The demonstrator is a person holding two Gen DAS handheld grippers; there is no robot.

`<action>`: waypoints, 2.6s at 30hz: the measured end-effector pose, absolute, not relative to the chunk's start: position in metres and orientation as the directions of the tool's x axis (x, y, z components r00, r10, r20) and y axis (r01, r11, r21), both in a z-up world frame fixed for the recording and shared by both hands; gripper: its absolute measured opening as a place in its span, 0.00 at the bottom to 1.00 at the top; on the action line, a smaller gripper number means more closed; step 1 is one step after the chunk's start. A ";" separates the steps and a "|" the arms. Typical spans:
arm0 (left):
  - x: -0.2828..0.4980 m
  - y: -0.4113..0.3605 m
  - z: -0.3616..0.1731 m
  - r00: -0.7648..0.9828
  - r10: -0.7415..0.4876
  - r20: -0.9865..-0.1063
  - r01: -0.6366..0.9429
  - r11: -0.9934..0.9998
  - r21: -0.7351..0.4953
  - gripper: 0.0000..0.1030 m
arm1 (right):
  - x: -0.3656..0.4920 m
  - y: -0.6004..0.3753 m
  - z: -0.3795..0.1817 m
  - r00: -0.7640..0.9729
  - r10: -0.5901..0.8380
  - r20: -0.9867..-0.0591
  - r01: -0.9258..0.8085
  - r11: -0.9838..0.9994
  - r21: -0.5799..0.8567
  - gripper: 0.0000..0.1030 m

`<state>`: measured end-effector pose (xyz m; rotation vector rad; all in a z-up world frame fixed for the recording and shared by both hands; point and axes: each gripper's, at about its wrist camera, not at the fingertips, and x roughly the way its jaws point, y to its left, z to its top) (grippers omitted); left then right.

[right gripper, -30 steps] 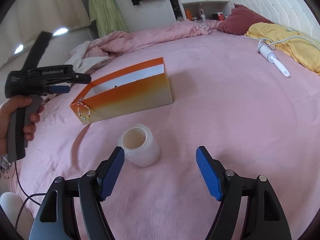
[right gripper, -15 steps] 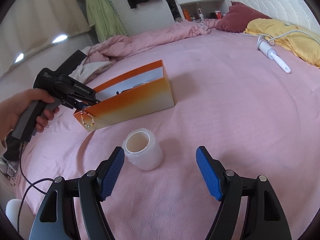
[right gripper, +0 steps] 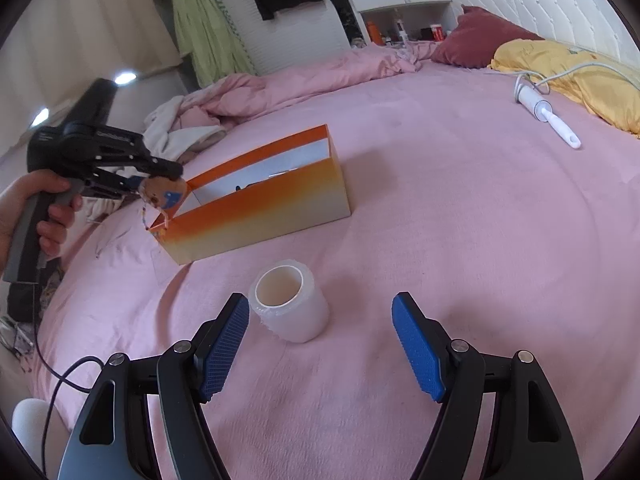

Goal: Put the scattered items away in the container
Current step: 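Grasp the brown plush hamster with beaded strap using the left gripper, lift, then lower the plush hamster onto the bed and open the left gripper, then grasp the black lipstick tube in the box with the right gripper, lift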

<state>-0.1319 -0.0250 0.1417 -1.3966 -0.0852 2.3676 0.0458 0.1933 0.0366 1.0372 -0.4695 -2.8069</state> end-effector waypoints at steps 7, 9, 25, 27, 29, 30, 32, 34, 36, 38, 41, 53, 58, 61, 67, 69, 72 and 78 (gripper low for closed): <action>-0.053 -0.023 0.145 -0.601 0.244 -0.761 -0.289 -0.954 -0.078 0.40 | 0.055 0.182 0.037 -0.765 -0.202 -0.612 0.028 -0.959 0.282 0.72; -0.039 -0.022 0.129 -0.602 0.242 -0.761 -0.287 -0.955 -0.077 0.40 | 0.058 0.179 0.040 -0.769 -0.200 -0.607 0.038 -0.963 0.268 0.72; 0.000 -0.021 0.027 -0.597 0.115 -0.794 -0.149 -0.988 -0.031 0.71 | 0.060 0.176 0.031 -0.746 -0.159 -0.646 0.033 -0.979 0.203 0.72; 0.000 -0.020 0.023 -0.603 0.066 -0.795 -0.131 -0.991 0.018 0.71 | 0.061 0.176 0.032 -0.748 -0.161 -0.644 0.034 -0.978 0.204 0.72; 0.002 -0.020 0.026 -0.623 0.037 -0.781 -0.120 -0.992 0.048 0.71 | 0.062 0.177 0.033 -0.751 -0.161 -0.641 0.033 -0.978 0.206 0.72; 0.003 -0.019 0.029 -0.641 0.029 -0.767 -0.118 -0.991 0.062 0.71 | 0.063 0.178 0.033 -0.752 -0.160 -0.639 0.032 -0.978 0.207 0.72; 0.007 -0.019 0.038 -0.683 0.016 -0.730 -0.116 -0.990 0.086 0.71 | 0.063 0.178 0.034 -0.754 -0.160 -0.637 0.030 -0.977 0.210 0.72; 0.011 -0.020 0.046 -0.714 0.010 -0.700 -0.109 -0.989 0.096 0.77 | 0.063 0.178 0.034 -0.754 -0.160 -0.637 0.031 -0.977 0.210 0.72; 0.014 -0.023 0.051 -0.737 0.014 -0.675 -0.099 -0.991 0.088 0.79 | 0.063 0.177 0.034 -0.755 -0.160 -0.636 0.032 -0.977 0.209 0.72; 0.013 -0.026 0.054 -0.741 0.018 -0.671 -0.094 -0.993 0.077 0.79 | 0.063 0.177 0.035 -0.756 -0.161 -0.634 0.035 -0.978 0.207 0.72; 0.012 -0.029 0.055 -0.741 0.017 -0.672 -0.087 -0.994 0.072 0.79 | 0.064 0.176 0.037 -0.760 -0.164 -0.629 0.039 -0.978 0.207 0.72; 0.010 -0.027 0.059 -0.748 0.014 -0.664 -0.085 -0.994 0.075 0.79 | 0.040 0.162 0.084 -0.799 -0.271 -0.537 0.200 -0.962 0.188 0.72; 0.004 -0.032 0.057 -0.742 -0.004 -0.670 -0.055 -0.996 0.066 0.79 | -0.024 0.150 0.121 -0.780 -0.306 -0.546 0.298 -0.949 0.105 0.72; 0.001 -0.034 0.054 -0.731 0.001 -0.682 -0.046 -0.998 0.048 0.79 | -0.076 0.138 0.127 -0.732 -0.288 -0.618 0.351 -0.936 0.020 0.69; -0.004 -0.031 0.054 -0.732 0.018 -0.681 -0.057 -0.998 0.035 0.79 | -0.150 0.102 0.104 -0.551 -0.291 -0.782 0.471 -0.882 -0.004 0.58; -0.004 -0.030 0.055 -0.733 0.020 -0.679 -0.060 -0.998 0.035 0.79 | -0.162 0.092 0.093 -0.509 -0.283 -0.813 0.497 -0.868 -0.009 0.58; -0.004 -0.031 0.056 -0.732 0.031 -0.681 -0.061 -0.998 0.020 0.79 | -0.174 0.079 0.077 -0.452 -0.264 -0.852 0.542 -0.840 -0.028 0.46; -0.007 -0.038 0.056 -0.722 0.067 -0.689 -0.047 -0.998 -0.048 0.79 | -0.192 0.065 0.051 -0.387 -0.168 -0.907 0.603 -0.790 -0.111 0.33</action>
